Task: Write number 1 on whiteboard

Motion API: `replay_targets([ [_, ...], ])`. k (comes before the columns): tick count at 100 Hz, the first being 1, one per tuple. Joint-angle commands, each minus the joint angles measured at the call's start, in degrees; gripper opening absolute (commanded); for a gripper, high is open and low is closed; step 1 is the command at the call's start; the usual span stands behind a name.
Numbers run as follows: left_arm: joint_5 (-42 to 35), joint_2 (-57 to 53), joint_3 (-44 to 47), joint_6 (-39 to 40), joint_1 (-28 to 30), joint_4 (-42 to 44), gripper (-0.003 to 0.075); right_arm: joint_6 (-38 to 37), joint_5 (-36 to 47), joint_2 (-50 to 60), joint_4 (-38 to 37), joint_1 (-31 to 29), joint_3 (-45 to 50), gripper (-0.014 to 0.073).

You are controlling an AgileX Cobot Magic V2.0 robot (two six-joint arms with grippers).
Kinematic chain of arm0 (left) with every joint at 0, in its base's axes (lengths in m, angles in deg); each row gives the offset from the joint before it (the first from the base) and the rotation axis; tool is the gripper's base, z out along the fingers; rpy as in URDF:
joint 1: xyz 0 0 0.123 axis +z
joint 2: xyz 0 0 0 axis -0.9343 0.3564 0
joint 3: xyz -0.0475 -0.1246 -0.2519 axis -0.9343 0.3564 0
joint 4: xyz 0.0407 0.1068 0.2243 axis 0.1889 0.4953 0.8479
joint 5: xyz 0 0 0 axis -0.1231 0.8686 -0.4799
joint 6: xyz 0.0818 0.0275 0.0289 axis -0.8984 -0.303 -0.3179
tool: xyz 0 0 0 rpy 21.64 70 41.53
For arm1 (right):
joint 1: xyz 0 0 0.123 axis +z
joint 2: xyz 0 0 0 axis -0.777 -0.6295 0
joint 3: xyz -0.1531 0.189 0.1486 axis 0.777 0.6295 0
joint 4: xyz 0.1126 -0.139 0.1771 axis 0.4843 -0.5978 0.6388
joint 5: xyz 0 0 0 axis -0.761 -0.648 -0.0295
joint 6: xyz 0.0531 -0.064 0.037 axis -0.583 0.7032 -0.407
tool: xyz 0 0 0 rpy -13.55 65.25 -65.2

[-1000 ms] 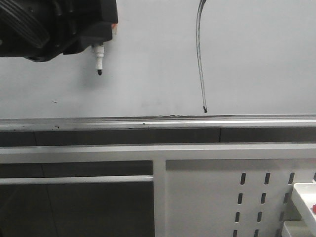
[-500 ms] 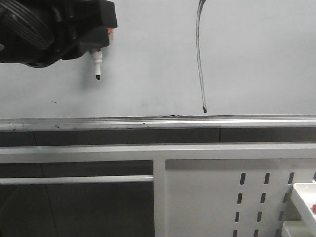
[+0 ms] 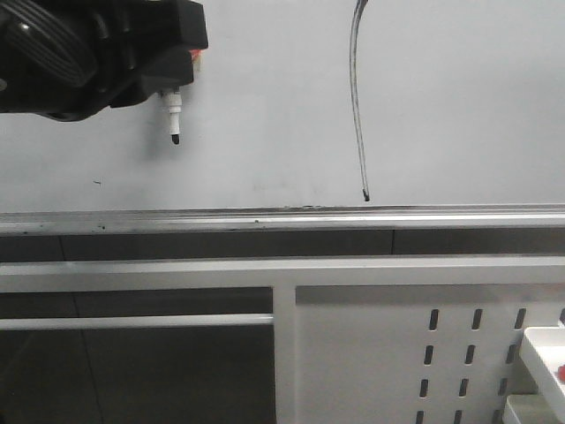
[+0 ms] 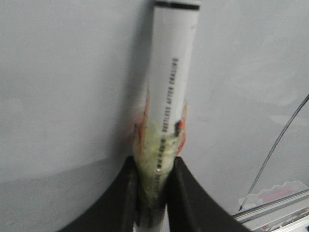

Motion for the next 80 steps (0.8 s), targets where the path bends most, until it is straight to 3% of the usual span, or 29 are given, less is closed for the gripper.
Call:
replay_targets([
  [1,-4.6,-1.2,-1.8,0.4,0.1,-1.1,-0.002,0.1,1.6,-0.7,1.1,-0.4,-1.2,-0.005],
  [23,-4.6,-1.2,-1.8,0.4,0.1,-1.1,-0.002,0.1,0.5,-0.7,5.2,-0.4,-1.2,-0.005],
  [80,-4.0,-1.2,-1.8,0.4,0.1,-1.4,-0.002,0.1,0.0,-0.7,7.5,-0.4,-1.2,-0.005],
])
